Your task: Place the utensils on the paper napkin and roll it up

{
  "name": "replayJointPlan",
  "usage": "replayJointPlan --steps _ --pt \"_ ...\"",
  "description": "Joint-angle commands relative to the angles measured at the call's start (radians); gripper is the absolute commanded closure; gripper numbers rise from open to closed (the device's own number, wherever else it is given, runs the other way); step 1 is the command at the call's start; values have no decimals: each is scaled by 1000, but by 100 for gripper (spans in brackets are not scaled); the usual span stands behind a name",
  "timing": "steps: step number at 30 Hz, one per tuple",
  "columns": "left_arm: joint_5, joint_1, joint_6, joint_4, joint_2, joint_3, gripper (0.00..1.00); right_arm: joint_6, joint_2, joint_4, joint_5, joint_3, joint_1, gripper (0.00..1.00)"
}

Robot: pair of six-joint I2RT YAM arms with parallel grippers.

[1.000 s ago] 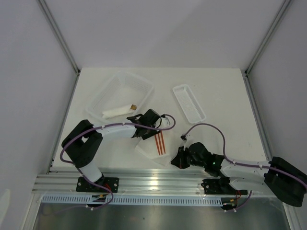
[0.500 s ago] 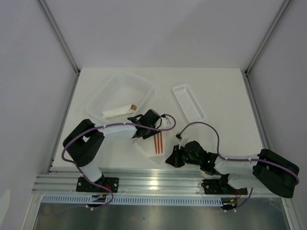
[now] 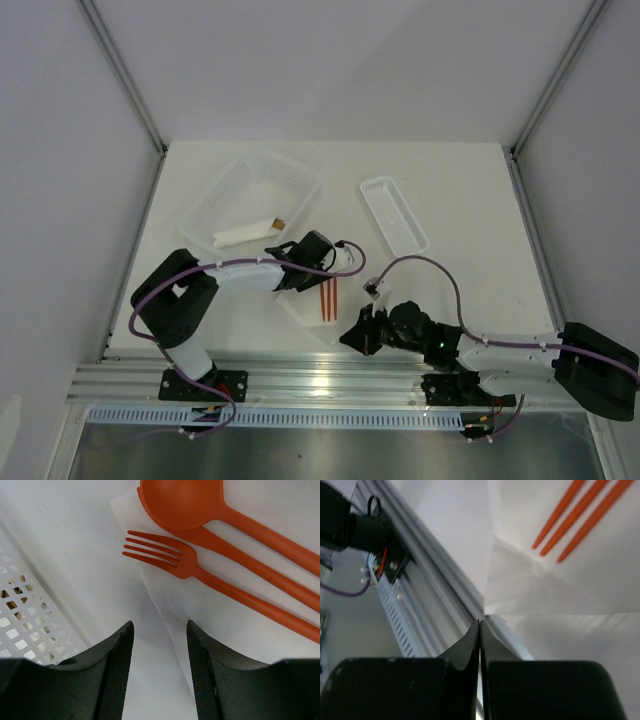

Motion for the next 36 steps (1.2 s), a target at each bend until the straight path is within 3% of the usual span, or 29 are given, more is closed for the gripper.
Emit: replayJointPlan --steps 1,18,36 --pt "-4 -3 16 12 -16 -16 49 -91 -24 -12 77 -7 107 100" --pt "13 -3 6 -8 -25 -16 49 -96 357 198 163 64 190 100" --pt "5 -3 12 -6 -33 -13 49 -126 346 77 312 193 141 100"
